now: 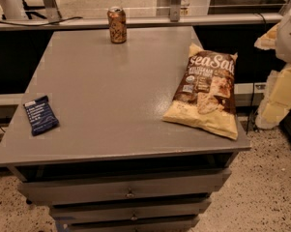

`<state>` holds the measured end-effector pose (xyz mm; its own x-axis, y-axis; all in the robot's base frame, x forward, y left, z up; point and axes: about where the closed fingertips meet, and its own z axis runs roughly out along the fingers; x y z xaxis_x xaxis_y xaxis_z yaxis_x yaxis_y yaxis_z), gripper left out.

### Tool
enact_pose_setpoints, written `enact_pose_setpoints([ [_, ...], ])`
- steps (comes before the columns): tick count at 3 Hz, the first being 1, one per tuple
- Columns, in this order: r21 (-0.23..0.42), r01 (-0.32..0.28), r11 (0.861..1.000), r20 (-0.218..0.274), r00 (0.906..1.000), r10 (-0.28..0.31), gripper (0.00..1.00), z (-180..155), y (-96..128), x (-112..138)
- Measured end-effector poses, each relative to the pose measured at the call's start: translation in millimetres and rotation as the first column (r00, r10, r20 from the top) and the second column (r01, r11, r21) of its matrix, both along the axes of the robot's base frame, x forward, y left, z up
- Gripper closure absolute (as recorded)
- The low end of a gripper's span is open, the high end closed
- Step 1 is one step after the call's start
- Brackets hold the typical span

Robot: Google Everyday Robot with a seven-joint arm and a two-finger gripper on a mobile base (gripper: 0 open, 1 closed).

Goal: Knock orange can over

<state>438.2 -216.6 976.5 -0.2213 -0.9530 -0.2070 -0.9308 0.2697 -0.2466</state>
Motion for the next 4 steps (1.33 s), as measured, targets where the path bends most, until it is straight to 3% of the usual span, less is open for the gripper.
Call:
enact_pose_setpoints([
  [1,0.0,0.0,1.0,0.0,1.0,0.0,0.0,0,0,0],
  [2,0.057,0.018,0.998,0.05,0.9985,-0.021,0.0,-2,4,19],
  [3,0.179,0.037,0.983,0.15,0.9865,-0.065,0.0,-6,27,81],
  [4,0.273,0.02,0.962,0.238,0.9674,-0.088,0.0,-5,57,146],
])
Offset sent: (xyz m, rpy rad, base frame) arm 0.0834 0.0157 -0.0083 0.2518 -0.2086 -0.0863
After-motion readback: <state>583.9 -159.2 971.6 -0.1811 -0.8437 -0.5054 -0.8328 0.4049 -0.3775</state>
